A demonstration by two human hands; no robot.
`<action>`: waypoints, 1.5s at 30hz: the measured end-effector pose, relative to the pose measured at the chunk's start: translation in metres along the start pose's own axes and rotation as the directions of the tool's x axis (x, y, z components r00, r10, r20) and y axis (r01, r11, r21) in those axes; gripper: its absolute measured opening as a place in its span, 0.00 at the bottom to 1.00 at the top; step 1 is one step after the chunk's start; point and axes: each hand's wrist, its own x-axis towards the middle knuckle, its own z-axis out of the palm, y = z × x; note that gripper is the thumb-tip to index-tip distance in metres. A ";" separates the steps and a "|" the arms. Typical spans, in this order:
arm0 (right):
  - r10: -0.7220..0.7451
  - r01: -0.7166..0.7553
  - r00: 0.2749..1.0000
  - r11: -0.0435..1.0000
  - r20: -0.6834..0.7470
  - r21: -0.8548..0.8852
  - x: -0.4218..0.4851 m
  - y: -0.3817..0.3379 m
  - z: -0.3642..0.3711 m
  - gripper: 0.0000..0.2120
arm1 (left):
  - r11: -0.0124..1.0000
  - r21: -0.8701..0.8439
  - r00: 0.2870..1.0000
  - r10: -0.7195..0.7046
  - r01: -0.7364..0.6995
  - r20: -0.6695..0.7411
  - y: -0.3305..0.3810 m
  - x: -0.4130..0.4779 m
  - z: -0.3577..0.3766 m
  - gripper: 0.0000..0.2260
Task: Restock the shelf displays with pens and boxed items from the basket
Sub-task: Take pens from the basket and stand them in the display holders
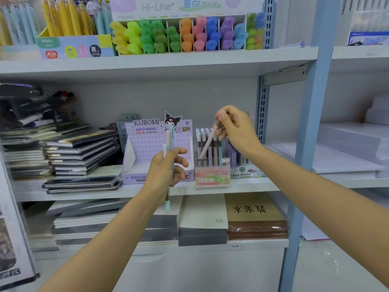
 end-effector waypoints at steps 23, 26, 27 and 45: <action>-0.051 0.088 0.979 0.979 0.199 -0.183 0.002 0.021 0.016 0.09 | 0.990 0.134 0.996 0.029 -0.040 0.088 -0.019 0.009 0.006 0.09; -0.047 0.094 0.975 0.972 0.215 -0.214 0.002 0.020 0.022 0.09 | 0.974 0.208 0.996 0.084 -0.086 0.021 -0.022 0.018 0.015 0.06; -0.043 0.093 0.976 0.969 0.215 -0.229 0.002 0.020 0.022 0.09 | 0.965 0.239 0.993 0.115 -0.111 -0.002 -0.022 0.021 0.017 0.05; -0.176 0.176 0.984 0.984 0.004 -0.027 -0.050 0.035 0.003 0.08 | 0.966 0.253 0.992 -0.012 0.044 -0.127 -0.015 0.003 0.031 0.12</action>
